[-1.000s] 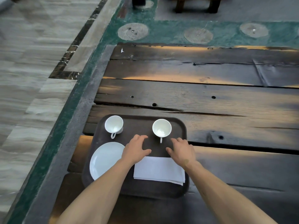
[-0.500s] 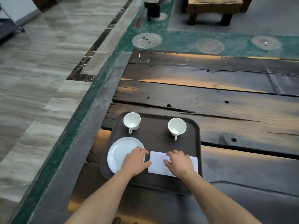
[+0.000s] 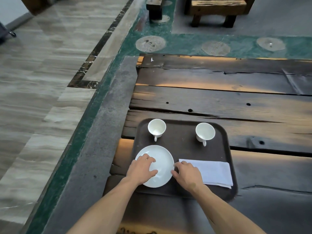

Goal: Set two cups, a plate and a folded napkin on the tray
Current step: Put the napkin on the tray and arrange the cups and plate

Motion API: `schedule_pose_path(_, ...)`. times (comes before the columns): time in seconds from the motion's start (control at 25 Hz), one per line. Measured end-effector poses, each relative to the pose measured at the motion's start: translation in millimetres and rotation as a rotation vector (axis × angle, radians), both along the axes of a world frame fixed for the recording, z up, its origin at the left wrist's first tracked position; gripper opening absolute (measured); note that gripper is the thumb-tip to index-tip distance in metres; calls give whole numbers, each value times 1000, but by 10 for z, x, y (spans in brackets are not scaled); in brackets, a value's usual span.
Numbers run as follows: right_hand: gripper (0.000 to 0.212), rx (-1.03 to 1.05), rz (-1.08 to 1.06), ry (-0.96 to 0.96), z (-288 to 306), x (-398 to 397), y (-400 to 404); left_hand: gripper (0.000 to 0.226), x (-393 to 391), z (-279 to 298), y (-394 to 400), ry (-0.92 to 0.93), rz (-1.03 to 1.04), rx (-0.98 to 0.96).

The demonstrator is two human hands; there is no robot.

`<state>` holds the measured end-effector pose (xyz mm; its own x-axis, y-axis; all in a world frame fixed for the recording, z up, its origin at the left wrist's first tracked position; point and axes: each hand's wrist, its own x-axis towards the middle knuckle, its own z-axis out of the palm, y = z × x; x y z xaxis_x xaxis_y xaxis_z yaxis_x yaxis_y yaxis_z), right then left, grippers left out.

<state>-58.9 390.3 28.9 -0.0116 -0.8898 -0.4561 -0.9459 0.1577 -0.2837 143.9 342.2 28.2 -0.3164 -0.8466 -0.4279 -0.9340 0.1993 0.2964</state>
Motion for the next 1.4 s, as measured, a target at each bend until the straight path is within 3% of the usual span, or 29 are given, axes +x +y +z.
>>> schedule_pose_path(0.4,50,-3,-190,-6,-86,393,-89,58,596,-155,-312,29,-14,17)
schedule_pose_path(0.76,52,101,-246,-46,-96,395,-82,85,762,-323,-312,-137,-194,-55)
schedule_pose_path(1.12,52,123,-278,-130,-158,330,-149,98,783,-539,-281,-15,-63,22)
schedule_pose_path(1.4,64,147,-272,-137,-196,260,-152,100,756,-595,-288,22,-60,26)
